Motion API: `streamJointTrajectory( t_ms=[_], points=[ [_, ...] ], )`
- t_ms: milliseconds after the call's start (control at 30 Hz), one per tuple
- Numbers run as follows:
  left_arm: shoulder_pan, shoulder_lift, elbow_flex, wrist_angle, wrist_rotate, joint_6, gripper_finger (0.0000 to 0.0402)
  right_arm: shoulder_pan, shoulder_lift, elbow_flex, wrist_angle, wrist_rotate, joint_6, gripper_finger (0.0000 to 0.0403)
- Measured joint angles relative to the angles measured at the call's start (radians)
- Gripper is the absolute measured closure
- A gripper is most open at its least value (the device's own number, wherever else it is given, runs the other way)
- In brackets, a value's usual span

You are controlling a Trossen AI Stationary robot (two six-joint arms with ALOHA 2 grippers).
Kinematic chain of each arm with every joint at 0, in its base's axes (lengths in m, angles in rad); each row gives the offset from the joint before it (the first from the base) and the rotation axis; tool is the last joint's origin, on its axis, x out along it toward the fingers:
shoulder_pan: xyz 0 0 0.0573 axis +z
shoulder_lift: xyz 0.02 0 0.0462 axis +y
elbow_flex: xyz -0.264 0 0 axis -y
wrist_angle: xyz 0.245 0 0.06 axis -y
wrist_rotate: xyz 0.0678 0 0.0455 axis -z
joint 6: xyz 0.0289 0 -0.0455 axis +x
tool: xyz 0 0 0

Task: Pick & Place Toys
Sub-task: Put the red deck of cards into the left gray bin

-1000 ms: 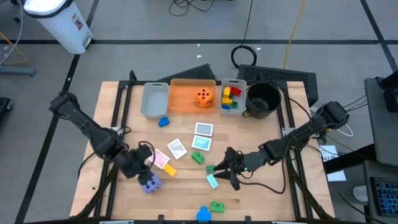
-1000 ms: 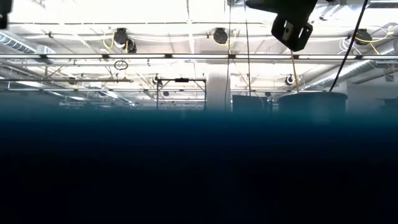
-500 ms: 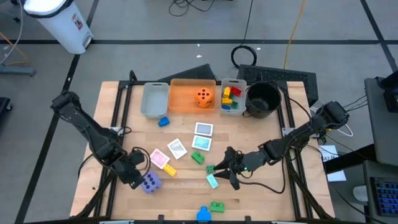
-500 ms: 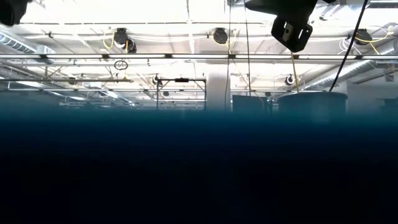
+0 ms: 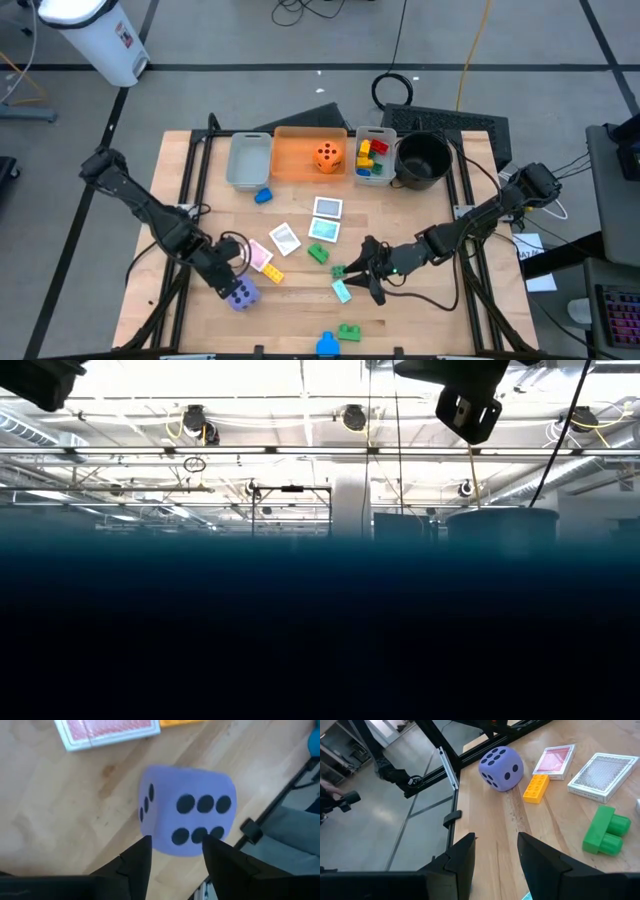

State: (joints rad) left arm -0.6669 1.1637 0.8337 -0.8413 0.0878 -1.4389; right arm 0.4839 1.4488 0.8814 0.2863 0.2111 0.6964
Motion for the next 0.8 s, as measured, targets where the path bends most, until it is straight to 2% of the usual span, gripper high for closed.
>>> streamJointTrajectory(
  t_ms=[200,433,600,800],
  points=[
    [0.063,0.000,0.000,-0.011,0.051,0.065,0.0163,0.000,0.000,0.000,0.000,0.000,0.015,0.0261],
    [0.122,0.000,0.000,-0.033,0.049,0.185,0.0093,0.000,0.000,0.000,0.000,0.001,0.029,0.0261],
    [0.176,0.000,0.000,-0.032,-0.035,0.228,0.0064,0.000,0.000,0.000,0.000,0.010,0.027,0.0261],
    [0.242,0.000,0.000,-0.031,-0.106,0.460,0.0060,-0.006,0.000,0.000,0.000,0.053,0.020,0.0261]
  ],
)
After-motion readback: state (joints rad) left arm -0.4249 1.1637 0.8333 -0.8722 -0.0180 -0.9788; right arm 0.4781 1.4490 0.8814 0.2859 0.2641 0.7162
